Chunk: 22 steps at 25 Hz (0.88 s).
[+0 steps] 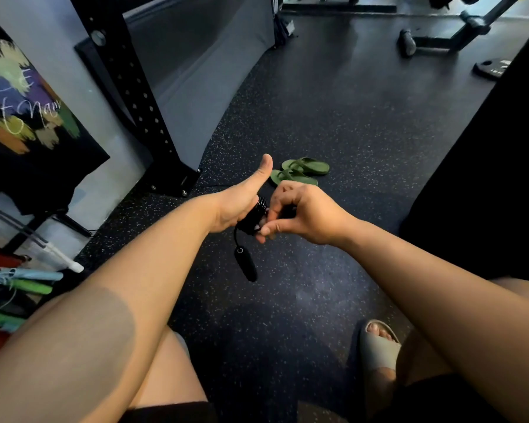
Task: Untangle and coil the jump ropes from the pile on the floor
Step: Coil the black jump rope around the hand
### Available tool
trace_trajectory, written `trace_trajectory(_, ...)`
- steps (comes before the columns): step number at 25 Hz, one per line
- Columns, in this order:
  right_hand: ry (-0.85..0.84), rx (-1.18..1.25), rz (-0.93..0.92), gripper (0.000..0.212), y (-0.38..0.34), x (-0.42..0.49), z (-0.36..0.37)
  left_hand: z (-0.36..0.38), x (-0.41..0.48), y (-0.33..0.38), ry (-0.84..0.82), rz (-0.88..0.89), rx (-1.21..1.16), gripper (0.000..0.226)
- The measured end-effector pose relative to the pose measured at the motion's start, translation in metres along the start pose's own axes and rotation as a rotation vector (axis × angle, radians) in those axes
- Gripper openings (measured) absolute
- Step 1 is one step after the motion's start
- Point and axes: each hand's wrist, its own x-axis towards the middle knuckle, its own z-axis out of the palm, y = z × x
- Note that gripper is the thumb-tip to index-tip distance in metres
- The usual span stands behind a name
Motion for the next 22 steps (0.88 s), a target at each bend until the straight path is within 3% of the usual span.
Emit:
trace_trajectory(3, 0.013, 0.094, 0.059, 0.018, 0.004, -0.001, -0.001, 0.006, -0.006, 0.004, -0.115, 0.015, -0.023, 0.123)
trace_trajectory(14, -0.027, 0.209, 0.154, 0.033, -0.006, 0.000, 0.002, 0.002, -0.012, 0.003, -0.239, -0.036, -0.239, 0.117)
trace_trajectory(18, -0.088, -0.004, 0.184, 0.036, -0.002, 0.002, 0.005, 0.018, -0.015, 0.007, -0.153, -0.022, -0.194, 0.111)
trace_trajectory(22, -0.043, -0.063, 0.170, 0.041, -0.002, 0.003, 0.008, 0.028, -0.007, 0.004, 0.089, 0.040, -0.230, 0.096)
